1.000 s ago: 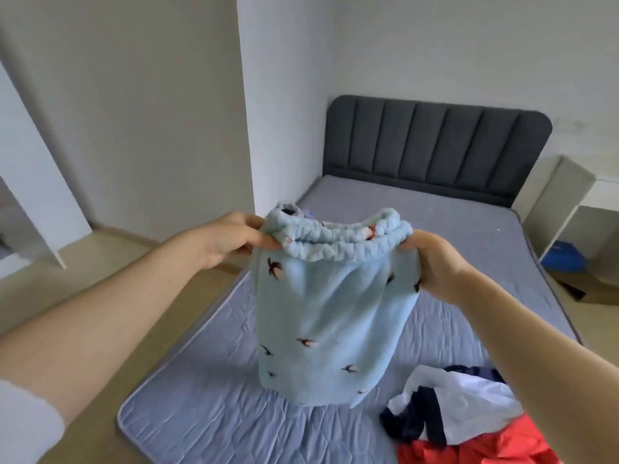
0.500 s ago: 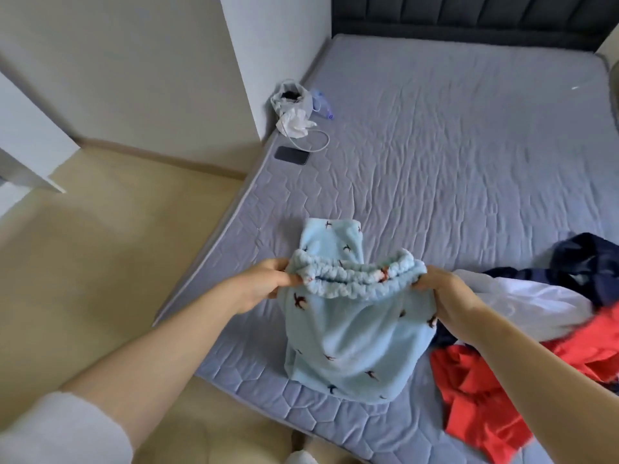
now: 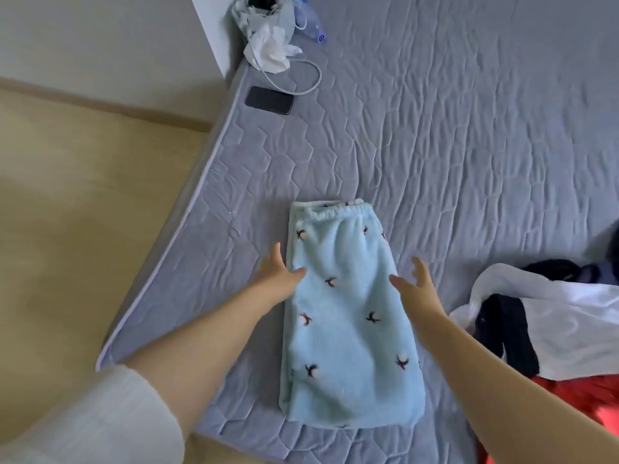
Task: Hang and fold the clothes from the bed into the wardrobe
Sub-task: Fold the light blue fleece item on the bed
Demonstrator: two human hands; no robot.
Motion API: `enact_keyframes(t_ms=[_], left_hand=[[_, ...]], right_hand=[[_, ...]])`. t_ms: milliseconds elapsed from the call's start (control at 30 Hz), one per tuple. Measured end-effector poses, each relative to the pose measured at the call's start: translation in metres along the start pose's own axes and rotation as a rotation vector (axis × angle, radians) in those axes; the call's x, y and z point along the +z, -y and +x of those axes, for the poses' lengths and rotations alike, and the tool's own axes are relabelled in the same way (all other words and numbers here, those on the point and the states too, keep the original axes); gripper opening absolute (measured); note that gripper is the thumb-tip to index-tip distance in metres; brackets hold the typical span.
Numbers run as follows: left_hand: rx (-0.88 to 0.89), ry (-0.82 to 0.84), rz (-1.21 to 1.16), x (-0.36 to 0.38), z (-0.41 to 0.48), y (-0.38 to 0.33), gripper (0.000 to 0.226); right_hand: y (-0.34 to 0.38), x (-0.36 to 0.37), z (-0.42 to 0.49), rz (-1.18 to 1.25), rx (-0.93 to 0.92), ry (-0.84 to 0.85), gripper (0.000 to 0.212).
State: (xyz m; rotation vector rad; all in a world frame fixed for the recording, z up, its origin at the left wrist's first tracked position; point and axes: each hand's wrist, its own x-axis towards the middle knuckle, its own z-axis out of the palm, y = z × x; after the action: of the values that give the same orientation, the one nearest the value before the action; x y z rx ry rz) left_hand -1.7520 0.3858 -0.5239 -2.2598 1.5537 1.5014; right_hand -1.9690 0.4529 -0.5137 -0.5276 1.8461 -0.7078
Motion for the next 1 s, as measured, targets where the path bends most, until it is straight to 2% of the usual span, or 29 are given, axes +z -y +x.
enact_keyframes(t_ms=[167,267,400,467,533,633,700,767,833,900,1000], left_hand=[[-0.173,0.163,-0.273,0.054,-0.005,0.064,0.081],[-0.229,0.207,-0.473,0.082,-0.009,0.092,0.060],[-0.289,0.234,-0.669,0.118,-0.015,0.124,0.044],[-0.273,0.302,-0.694,0.133,-0.020,0.135,0.038],[-0.252,0.373,-0.663,0.143,-0.023,0.143,0.040],[-0.261,0.399,-0.476,0.146,-0.023,0.151,0.050],[-0.267,0.415,-0.457,0.140,-0.025,0.155,0.054],[-0.239,0.405,-0.511,0.132,-0.032,0.154,0.047],[-0.209,0.347,-0.588,0.126,-0.042,0.151,0.046],[-0.182,0.301,-0.726,0.122,-0.054,0.151,0.053],[-0.200,0.364,-0.959,0.116,-0.067,0.153,0.075]], right_hand=[[-0.083,0.014,0.003,-0.016,0.250,0.034,0.059],[-0.123,0.011,0.013,-0.067,0.320,0.016,0.061],[-0.159,0.002,0.020,-0.307,0.382,-0.094,0.067],[-0.172,-0.002,0.024,-0.240,0.392,-0.064,0.057],[-0.179,-0.006,0.026,-0.110,0.391,-0.001,0.048],[-0.185,-0.012,0.028,-0.085,0.371,0.033,0.045],[-0.182,-0.015,0.030,-0.070,0.409,0.050,0.033],[-0.179,-0.018,0.031,-0.057,0.403,0.072,0.028],[-0.175,-0.020,0.028,-0.037,0.357,0.097,0.032],[-0.172,-0.022,0.024,0.016,0.349,0.112,0.038],[-0.169,-0.029,0.018,0.108,0.365,0.152,0.048]])
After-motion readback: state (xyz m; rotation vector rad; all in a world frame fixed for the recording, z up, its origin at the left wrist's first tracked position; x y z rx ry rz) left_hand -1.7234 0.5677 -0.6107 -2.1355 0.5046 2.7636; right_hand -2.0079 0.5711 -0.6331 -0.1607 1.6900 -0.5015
